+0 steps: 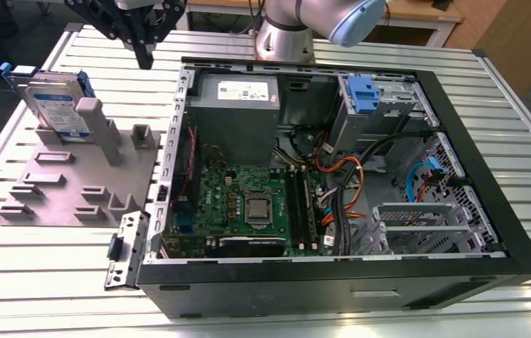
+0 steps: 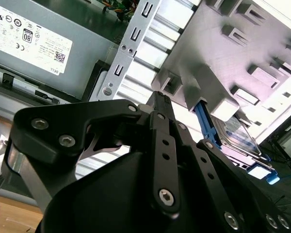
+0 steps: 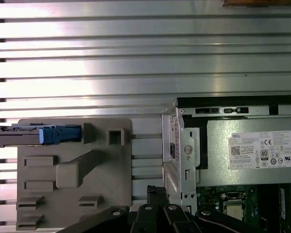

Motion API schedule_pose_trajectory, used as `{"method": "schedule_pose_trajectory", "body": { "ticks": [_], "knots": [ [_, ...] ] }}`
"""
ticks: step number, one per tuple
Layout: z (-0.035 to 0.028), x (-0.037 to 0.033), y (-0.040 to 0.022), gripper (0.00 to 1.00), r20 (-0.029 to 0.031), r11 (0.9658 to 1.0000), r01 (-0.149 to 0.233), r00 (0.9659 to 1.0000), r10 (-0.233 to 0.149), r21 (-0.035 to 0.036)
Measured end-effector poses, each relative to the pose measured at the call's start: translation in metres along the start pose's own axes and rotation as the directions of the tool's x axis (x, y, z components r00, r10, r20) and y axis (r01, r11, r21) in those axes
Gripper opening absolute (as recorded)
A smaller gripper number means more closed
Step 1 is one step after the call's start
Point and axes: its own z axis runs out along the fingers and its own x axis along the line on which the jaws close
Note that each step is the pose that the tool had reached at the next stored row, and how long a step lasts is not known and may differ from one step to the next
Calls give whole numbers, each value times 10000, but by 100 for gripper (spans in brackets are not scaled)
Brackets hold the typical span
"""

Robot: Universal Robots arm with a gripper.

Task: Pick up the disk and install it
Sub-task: 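Reach for the disk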

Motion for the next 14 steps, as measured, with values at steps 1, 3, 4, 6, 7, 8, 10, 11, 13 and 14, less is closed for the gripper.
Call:
{"method": "schedule_pose_trajectory", "body": {
  "ticks": [1, 3, 4, 6, 7, 8, 10, 11, 13, 14],
  "knots": [
    [0, 0, 0, 11, 0, 10000, 0, 10000, 0, 0],
    [0, 1, 0, 11, 0, 10000, 0, 10000, 0, 0],
    [0, 4, 0, 11, 0, 10000, -1, 10000, 1, 0],
    [-1, 19, -1, 11, 0, 10000, -2, 10000, 2, 0],
    [0, 25, -1, 11, 1, 10000, 0, 10000, 0, 0],
    [0, 36, -2, 11, 0, 10000, 0, 10000, 0, 0],
    [-1, 56, -3, 11, 0, 10000, 0, 10000, 0, 0],
    [-1, 61, -3, 11, 0, 10000, 0, 10000, 0, 0],
    [-1, 64, -3, 11, 0, 10000, 0, 10000, 0, 0],
    [-1, 66, -3, 11, 0, 10000, 0, 10000, 0, 0]
  ]
}}
